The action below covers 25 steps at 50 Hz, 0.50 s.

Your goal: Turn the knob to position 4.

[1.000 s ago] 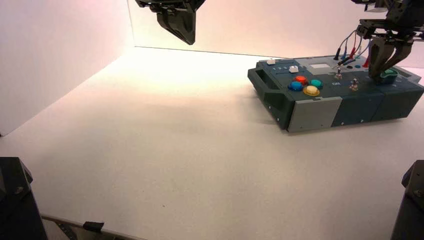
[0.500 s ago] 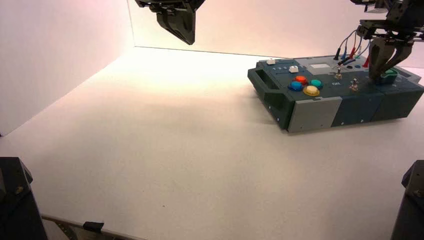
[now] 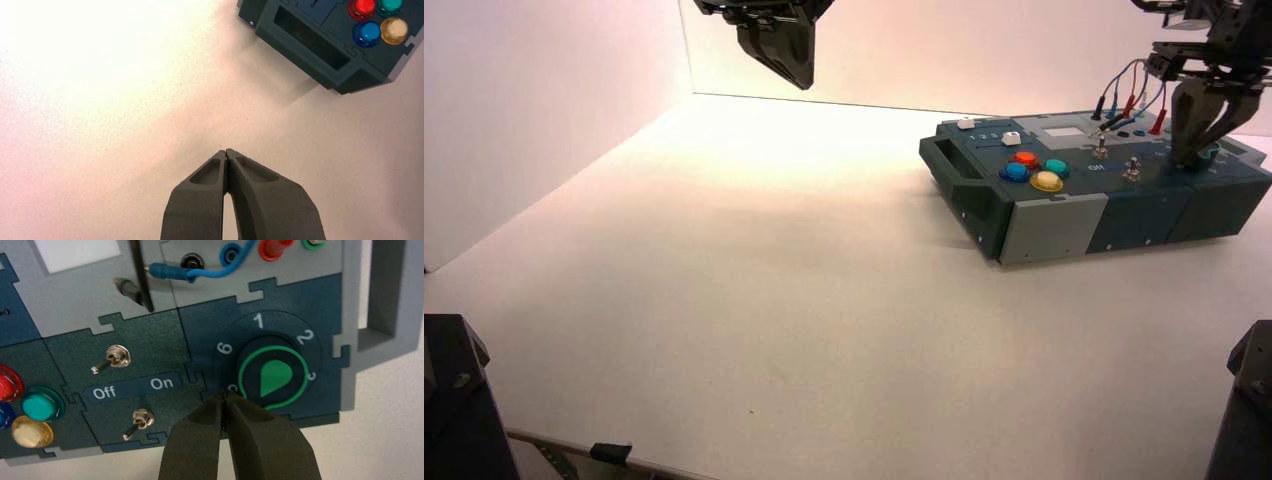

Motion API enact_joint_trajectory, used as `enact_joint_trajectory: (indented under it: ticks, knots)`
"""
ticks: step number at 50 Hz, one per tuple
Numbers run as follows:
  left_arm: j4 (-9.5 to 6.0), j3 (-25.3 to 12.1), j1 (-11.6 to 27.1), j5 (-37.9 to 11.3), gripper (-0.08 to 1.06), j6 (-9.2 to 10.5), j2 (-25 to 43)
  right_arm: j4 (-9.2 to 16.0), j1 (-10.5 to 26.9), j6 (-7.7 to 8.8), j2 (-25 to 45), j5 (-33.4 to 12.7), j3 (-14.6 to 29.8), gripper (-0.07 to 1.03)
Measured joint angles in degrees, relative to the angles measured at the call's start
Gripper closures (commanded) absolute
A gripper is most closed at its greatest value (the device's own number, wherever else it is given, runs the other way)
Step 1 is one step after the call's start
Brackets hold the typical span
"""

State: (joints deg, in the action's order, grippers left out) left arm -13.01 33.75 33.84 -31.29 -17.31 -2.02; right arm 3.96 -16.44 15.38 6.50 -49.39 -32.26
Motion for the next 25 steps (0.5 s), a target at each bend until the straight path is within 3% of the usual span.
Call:
enact_joint_trajectory:
  ticks: [25]
  knots:
    - [0.0,0.0,0.0,0.09,1.01,0.0,0.26,0.0,-0.97,-0.09,-0.35,-0.26,-0.09,0.98]
